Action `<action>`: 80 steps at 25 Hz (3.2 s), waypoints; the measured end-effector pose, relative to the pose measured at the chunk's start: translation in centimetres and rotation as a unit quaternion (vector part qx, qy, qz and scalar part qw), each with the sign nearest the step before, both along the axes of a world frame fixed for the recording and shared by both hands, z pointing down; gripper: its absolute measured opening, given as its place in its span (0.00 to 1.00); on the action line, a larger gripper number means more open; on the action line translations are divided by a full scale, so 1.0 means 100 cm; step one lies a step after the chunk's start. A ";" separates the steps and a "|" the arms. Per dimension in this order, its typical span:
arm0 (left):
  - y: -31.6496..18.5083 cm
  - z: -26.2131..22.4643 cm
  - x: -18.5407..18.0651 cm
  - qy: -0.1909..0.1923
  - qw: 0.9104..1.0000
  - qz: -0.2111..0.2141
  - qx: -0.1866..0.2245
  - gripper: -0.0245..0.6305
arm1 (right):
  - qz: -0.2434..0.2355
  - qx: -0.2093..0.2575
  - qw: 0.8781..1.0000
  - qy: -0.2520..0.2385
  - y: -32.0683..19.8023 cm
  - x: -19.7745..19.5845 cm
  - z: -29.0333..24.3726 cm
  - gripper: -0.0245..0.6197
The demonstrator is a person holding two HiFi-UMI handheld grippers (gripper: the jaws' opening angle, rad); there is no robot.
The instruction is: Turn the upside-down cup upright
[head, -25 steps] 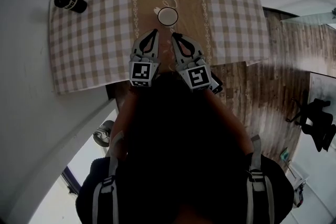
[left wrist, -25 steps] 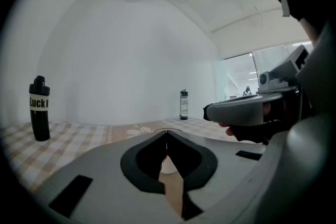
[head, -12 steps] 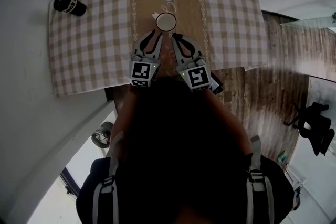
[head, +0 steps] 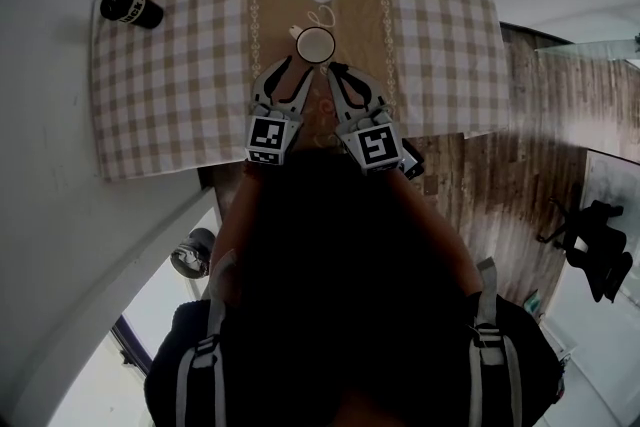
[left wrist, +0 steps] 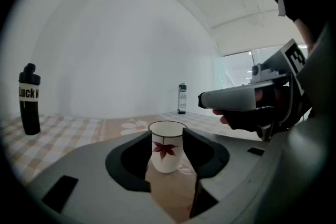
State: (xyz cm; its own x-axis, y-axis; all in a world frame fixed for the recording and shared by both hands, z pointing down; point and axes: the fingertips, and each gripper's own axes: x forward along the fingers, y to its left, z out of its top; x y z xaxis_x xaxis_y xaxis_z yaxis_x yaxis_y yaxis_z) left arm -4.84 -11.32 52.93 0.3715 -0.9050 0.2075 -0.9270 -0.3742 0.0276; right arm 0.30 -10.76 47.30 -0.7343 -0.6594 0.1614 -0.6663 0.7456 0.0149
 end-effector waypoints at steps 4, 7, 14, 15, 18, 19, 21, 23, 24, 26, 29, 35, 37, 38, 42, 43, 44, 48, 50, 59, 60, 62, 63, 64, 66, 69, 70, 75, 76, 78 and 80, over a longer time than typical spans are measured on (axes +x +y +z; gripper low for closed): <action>0.000 0.003 0.001 0.000 1.000 0.000 -0.007 0.34 | -0.004 0.000 1.000 -0.001 -0.001 -0.001 0.000 0.04; 0.000 0.007 0.002 -0.006 1.000 0.000 -0.011 0.34 | -0.006 -0.001 1.000 -0.002 -0.001 -0.001 0.000 0.04; -0.004 0.017 0.005 -0.009 1.000 0.005 -0.026 0.45 | 0.001 -0.002 1.000 -0.005 -0.006 0.003 -0.001 0.04; -0.005 0.018 0.006 -0.010 1.000 0.005 -0.027 0.45 | 0.001 -0.002 1.000 -0.005 -0.006 0.004 -0.001 0.04; -0.007 0.019 0.007 -0.011 0.999 0.006 -0.029 0.45 | 0.000 -0.003 1.000 -0.004 -0.008 0.004 0.000 0.04; -0.008 0.020 0.008 -0.011 0.999 0.008 -0.031 0.46 | 0.001 -0.003 1.000 -0.005 -0.009 0.004 -0.001 0.04; -0.010 0.022 0.009 -0.012 0.999 0.009 -0.033 0.53 | 0.004 -0.004 1.000 -0.007 -0.012 0.006 -0.001 0.04; -0.012 0.024 0.009 -0.012 0.999 0.011 -0.035 0.53 | 0.008 -0.005 1.000 -0.008 -0.014 0.007 -0.001 0.04; -0.013 0.025 0.010 -0.011 0.999 0.013 -0.037 0.53 | 0.009 -0.005 1.000 -0.008 -0.015 0.007 -0.001 0.04; -0.015 0.027 0.012 -0.010 0.999 0.017 -0.040 0.53 | 0.011 -0.005 1.000 -0.006 -0.018 0.008 0.000 0.04; -0.017 0.028 0.016 -0.010 0.999 0.024 -0.042 0.53 | 0.016 -0.005 1.000 -0.008 -0.021 0.010 -0.001 0.04; -0.025 0.030 0.018 -0.011 0.999 0.028 -0.044 0.53 | 0.021 -0.006 1.000 -0.004 -0.028 0.013 0.001 0.04; -0.029 0.030 0.018 -0.011 0.999 0.028 -0.043 0.53 | 0.021 -0.003 1.000 -0.001 -0.029 0.013 0.001 0.04; -0.030 0.030 0.018 -0.011 0.999 0.028 -0.043 0.53 | 0.022 -0.002 1.000 0.000 -0.030 0.014 0.001 0.04; -0.035 0.031 0.020 -0.008 0.999 0.033 -0.041 0.55 | 0.033 -0.004 0.999 -0.002 -0.037 0.020 0.001 0.04; -0.036 0.031 0.020 -0.008 0.999 0.034 -0.041 0.55 | 0.035 -0.003 0.999 -0.002 -0.040 0.021 0.001 0.04; -0.038 0.031 0.021 -0.008 0.999 0.036 -0.040 0.55 | 0.036 -0.003 0.999 -0.002 -0.041 0.021 0.001 0.04; -0.041 0.031 0.022 -0.006 0.998 0.041 -0.037 0.56 | 0.034 -0.003 0.999 0.000 -0.044 0.019 0.001 0.04; -0.044 0.030 0.022 -0.005 0.998 0.044 -0.035 0.56 | 0.033 -0.003 0.999 0.001 -0.046 0.018 0.002 0.04; -0.048 0.029 0.025 -0.017 0.998 0.059 -0.031 0.56 | 0.034 0.000 0.999 -0.003 -0.057 0.016 -0.001 0.04; -0.048 0.031 0.025 -0.020 0.997 0.060 -0.035 0.57 | 0.034 0.000 0.999 -0.002 -0.059 0.016 0.000 0.04; -0.048 0.033 0.025 -0.021 0.997 0.061 -0.042 0.62 | 0.032 -0.001 0.999 -0.001 -0.060 0.015 0.001 0.04; -0.049 0.034 0.025 -0.022 0.997 0.061 -0.043 0.62 | 0.029 -0.001 1.000 0.000 -0.060 0.013 0.001 0.04; -0.049 0.034 0.025 -0.021 0.997 0.060 -0.043 0.62 | 0.027 -0.001 1.000 0.001 -0.060 0.012 0.001 0.04; -0.051 0.035 0.025 -0.020 0.997 0.059 -0.042 0.62 | 0.022 -0.001 1.000 0.003 -0.058 0.009 0.002 0.04; -0.052 0.046 0.026 -0.026 0.996 0.055 -0.063 0.64 | 0.021 -0.002 1.000 0.004 -0.056 0.009 0.003 0.04; -0.053 0.051 0.027 -0.030 0.996 0.054 -0.072 0.65 | 0.022 -0.002 1.000 0.004 -0.056 0.011 0.003 0.04; -0.055 0.055 0.028 -0.039 0.995 0.047 -0.074 0.64 | 0.028 -0.001 1.000 0.004 -0.058 0.016 0.001 0.04; -0.054 0.055 0.027 -0.038 0.996 0.047 -0.073 0.64 | 0.029 0.000 1.000 0.005 -0.057 0.016 0.001 0.04; -0.054 0.055 0.027 -0.037 0.995 0.048 -0.073 0.64 | 0.029 0.002 1.000 0.005 -0.056 0.016 0.000 0.04; -0.053 0.055 0.027 -0.037 0.995 0.049 -0.076 0.64 | 0.028 0.003 1.000 0.003 -0.055 0.016 -0.003 0.04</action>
